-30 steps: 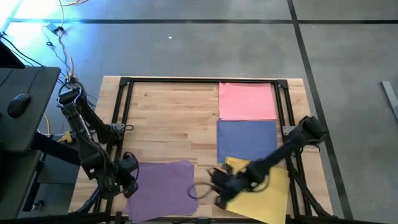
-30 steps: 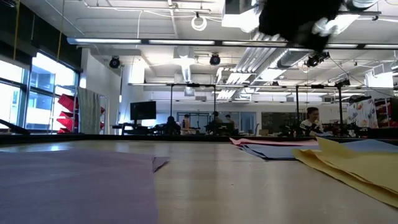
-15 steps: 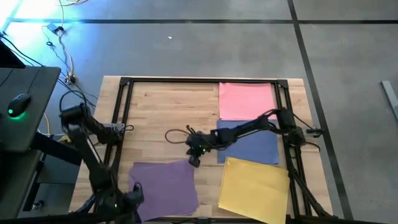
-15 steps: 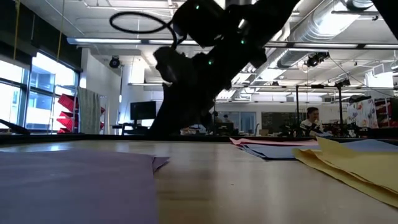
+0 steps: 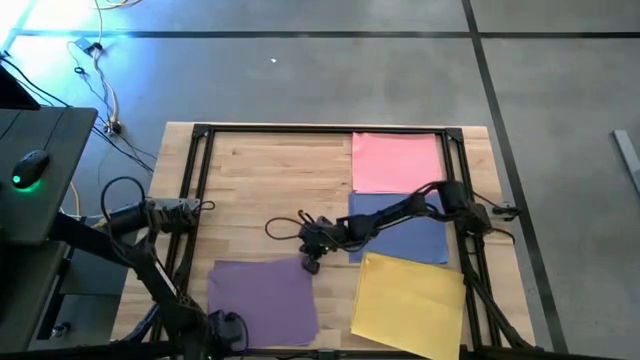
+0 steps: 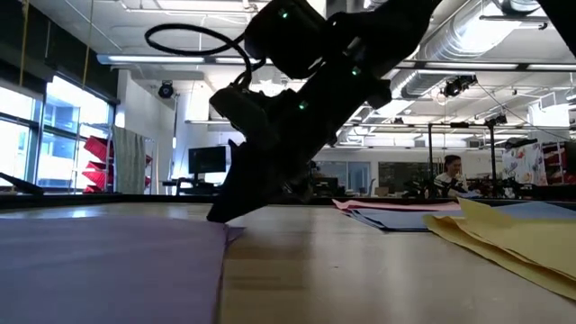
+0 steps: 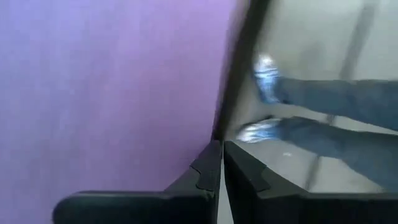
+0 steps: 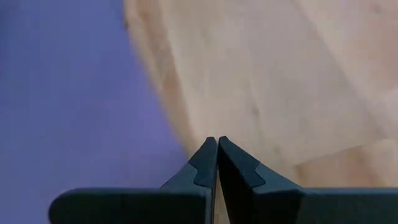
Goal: Organize paper
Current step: Move the purple papers from the bottom left to the middle left, then adjust the stacked yellow papers, then return to Home Position
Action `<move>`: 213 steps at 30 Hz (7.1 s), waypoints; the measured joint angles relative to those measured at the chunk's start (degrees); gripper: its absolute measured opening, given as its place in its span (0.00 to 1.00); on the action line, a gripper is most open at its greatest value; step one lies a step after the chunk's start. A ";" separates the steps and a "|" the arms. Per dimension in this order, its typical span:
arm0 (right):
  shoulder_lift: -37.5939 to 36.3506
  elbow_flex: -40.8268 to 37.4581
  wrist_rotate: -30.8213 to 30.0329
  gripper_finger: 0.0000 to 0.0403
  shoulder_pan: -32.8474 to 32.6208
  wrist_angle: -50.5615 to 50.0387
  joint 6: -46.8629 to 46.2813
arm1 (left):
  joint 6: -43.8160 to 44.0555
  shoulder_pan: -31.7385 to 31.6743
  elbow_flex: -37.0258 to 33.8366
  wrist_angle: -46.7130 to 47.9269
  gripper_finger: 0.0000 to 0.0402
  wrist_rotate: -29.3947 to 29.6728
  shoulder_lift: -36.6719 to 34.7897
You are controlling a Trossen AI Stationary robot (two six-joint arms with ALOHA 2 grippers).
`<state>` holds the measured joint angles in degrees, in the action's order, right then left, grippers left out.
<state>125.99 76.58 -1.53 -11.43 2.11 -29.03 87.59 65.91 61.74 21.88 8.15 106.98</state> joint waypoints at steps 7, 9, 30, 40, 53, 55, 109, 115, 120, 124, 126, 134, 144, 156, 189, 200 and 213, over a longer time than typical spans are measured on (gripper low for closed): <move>-0.09 0.00 1.31 0.00 -2.89 -0.62 0.76 | 3.59 0.16 3.24 10.67 0.00 -0.07 -1.79; -0.10 0.00 0.38 0.00 -3.09 -1.28 -0.54 | 4.20 0.35 3.91 11.11 0.00 -0.09 -1.86; -0.13 0.72 -1.64 0.00 -6.60 -3.24 -3.50 | 3.93 -0.37 5.78 8.80 0.00 3.75 4.50; -0.82 0.67 -2.68 0.00 -7.57 -3.86 -4.60 | 5.95 -0.91 6.11 11.58 0.00 5.00 4.07; -8.31 0.48 -2.83 0.00 -6.39 -6.40 -3.89 | 4.70 -0.53 10.89 12.77 0.00 6.31 2.75; -8.45 0.57 -1.01 0.00 -7.76 -2.85 -5.40 | 5.20 -0.67 12.41 15.61 0.00 6.18 1.72; -22.54 0.61 -13.06 0.00 -14.79 -10.85 -17.40 | 5.10 -14.38 -10.67 32.45 0.00 12.82 -5.29; -24.06 0.61 -13.41 0.00 -20.63 -13.99 -28.21 | 6.13 -17.88 -14.87 30.27 0.00 14.88 -10.78; -25.42 0.61 -13.46 0.00 -25.68 -22.60 -41.28 | 4.47 -19.48 -15.11 30.40 0.00 16.02 -15.99; -25.58 0.54 -13.49 0.00 -30.67 -35.74 -59.11 | 4.23 -19.36 -15.09 30.72 0.00 16.81 -19.71; -25.00 0.48 -13.47 0.00 -33.46 -43.81 -69.95 | 4.22 -19.30 -14.98 30.46 0.00 17.29 -21.33; -17.86 0.37 -6.53 0.00 -38.85 -65.47 -93.22 | 2.88 -18.97 -14.91 26.98 0.00 17.53 -23.61; -8.14 0.65 -7.57 0.00 -37.30 -50.92 -76.91 | -3.61 -19.01 -14.29 19.26 0.00 12.09 -23.69; -8.11 0.59 -8.88 0.00 -38.52 -50.43 -79.05 | -6.77 -19.15 -11.76 20.34 0.00 11.45 -23.91; -58.28 -5.01 -23.97 0.00 -26.15 -70.43 -44.32 | -17.64 -23.98 0.92 27.79 0.00 29.48 -58.47; -99.46 -35.68 0.82 0.00 1.92 -42.74 -20.11 | -34.14 -32.80 -18.00 8.55 0.00 28.92 -87.58; -104.46 -62.90 22.46 0.00 23.78 3.38 -22.18 | -44.49 -40.70 -47.88 -18.67 0.00 16.48 -106.55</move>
<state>21.53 13.68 20.93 12.35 5.48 -51.21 43.10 25.21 13.86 3.21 24.62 0.44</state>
